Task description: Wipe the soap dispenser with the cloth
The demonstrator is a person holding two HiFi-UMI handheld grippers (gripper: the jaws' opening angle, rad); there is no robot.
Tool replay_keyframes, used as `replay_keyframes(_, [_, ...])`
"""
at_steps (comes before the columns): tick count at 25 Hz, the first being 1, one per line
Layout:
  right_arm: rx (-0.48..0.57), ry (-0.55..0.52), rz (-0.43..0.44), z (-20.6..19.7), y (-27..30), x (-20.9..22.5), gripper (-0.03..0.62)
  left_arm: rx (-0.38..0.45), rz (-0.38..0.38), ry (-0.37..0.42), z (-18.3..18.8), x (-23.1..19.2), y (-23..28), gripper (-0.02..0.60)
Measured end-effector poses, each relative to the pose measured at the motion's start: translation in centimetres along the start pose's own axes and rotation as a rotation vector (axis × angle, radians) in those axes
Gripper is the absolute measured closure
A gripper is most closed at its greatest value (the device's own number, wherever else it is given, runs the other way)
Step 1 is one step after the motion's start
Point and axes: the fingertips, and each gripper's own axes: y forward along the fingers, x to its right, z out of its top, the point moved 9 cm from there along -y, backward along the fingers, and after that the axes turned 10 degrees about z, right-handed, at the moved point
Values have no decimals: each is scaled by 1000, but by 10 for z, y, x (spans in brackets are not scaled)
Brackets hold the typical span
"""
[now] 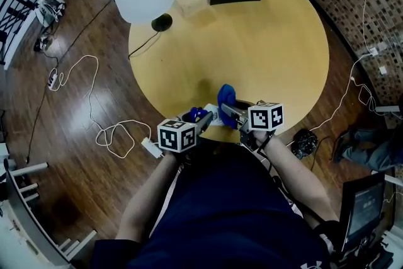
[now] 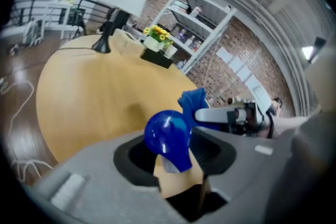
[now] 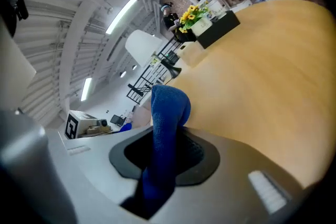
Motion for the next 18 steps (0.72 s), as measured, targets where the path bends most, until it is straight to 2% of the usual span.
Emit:
replay_keyframes(3, [-40,11,46,1,15,-6,500,-10,8,158,5,16,-1,405])
replay_keyframes(8, [-70,133,-1,-22,7,31,500,52,18,336,-2,18,3,400])
replay_keyframes(10, [-108,191,-52,-39,-1,51,500,69,14,368,-5,19,4,401])
replay_keyframes(12, [-126,245,-104,-54,-11,66,499,73,15,367,-6,21,2,402])
replay_keyframes(14, [-96,260,-124,-58,-19,69,499,70,17,385,-4,25,2,402])
replay_keyframes(15, [-71,255,-127,-56,-22,68,499,69,18,422,-2,29,3,403])
replay_keyframes(16, [-45,245,-130,-52,-25,66,499,66,18,489,0,35,5,407])
replay_keyframes(18, [7,223,-141,-42,-33,63,499,46,12,710,4,49,13,413])
